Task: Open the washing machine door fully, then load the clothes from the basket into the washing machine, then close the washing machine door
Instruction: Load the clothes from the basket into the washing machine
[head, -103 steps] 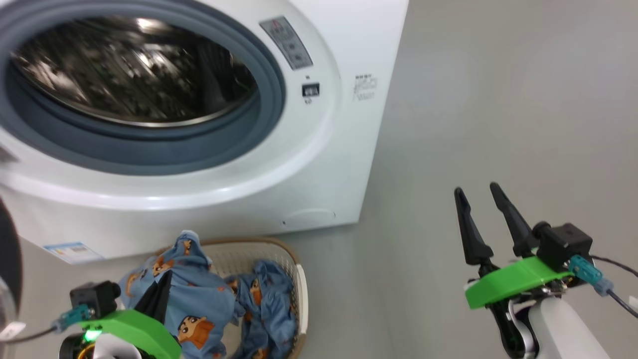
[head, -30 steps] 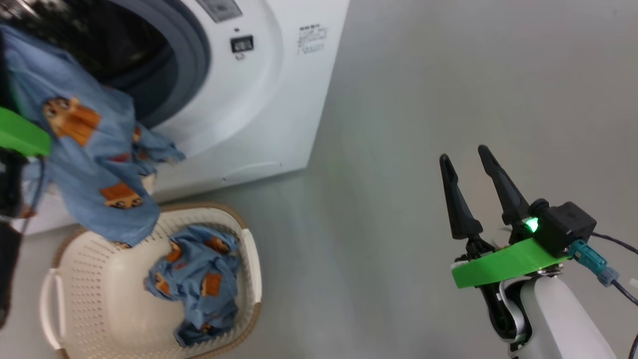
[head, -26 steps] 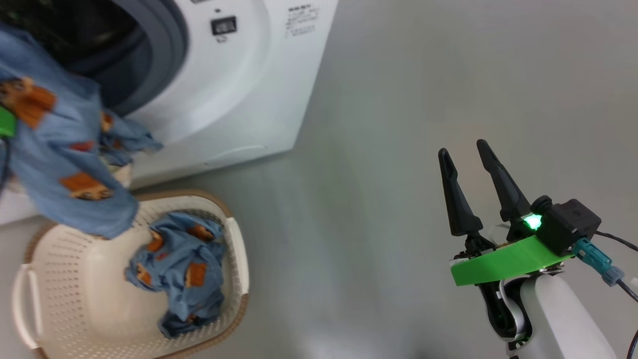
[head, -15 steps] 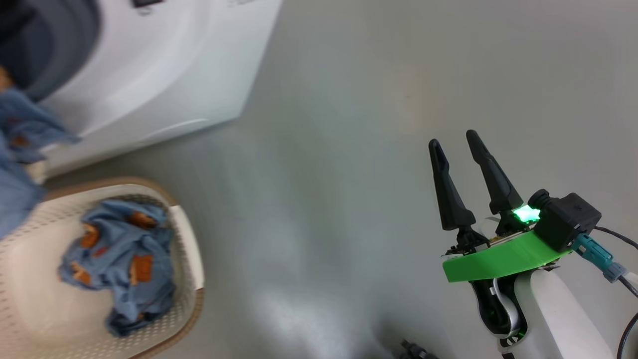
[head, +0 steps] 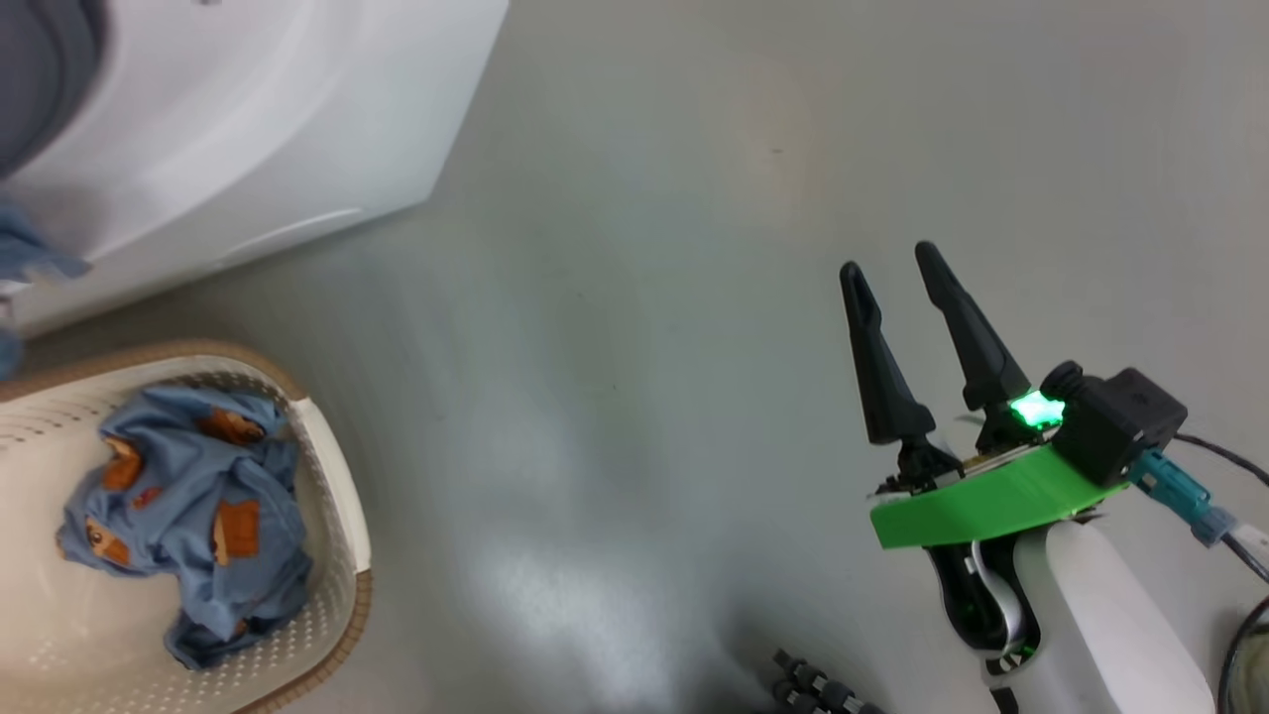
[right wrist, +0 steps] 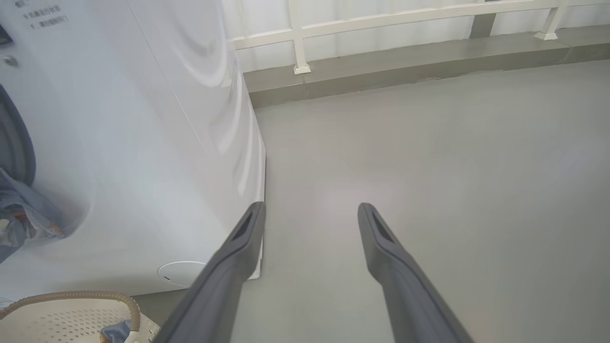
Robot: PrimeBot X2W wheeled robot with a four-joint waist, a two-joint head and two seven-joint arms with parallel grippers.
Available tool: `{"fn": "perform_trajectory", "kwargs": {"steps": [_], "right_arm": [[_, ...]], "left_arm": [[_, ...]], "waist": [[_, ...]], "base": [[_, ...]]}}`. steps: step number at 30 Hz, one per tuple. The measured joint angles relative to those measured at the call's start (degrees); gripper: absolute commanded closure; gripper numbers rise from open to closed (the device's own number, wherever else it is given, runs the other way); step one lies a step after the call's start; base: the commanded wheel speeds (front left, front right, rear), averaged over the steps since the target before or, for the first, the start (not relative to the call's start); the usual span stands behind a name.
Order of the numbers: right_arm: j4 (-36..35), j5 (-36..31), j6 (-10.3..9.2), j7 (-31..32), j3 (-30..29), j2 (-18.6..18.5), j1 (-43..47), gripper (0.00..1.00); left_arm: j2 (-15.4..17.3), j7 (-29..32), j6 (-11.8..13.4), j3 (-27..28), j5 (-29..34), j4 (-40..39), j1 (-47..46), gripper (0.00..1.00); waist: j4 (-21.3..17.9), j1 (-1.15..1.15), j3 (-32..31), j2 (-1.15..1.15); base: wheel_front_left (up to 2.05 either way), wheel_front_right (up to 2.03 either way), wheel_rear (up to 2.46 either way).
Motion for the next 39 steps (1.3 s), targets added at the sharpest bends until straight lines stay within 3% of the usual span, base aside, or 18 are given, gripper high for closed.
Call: {"fn": "perform_trajectory", "kwargs": {"steps": [9, 39], "right_arm": [[3.1, -1.2, 0.0, 0.0, -0.6, 0.0, -0.7, 0.0], [11.1, -3.5, 0.0, 0.0, -4.3, -0.5, 4.7, 0.0]], "left_arm": [[-4.7, 0.0, 0.0, 2.7, -0.2, -1.1, 9.1, 0.0], [-15.5, 0.0, -0.1, 11.0, 6.9, -24.7, 48.7, 0.0]], "waist": [[2.6, 0.0, -6.4, 0.0], [13.1, 0.0, -29.7, 0.0]], "base": [[0.0, 0.0, 0.0], [0.0, 0.0, 0.0]]}}
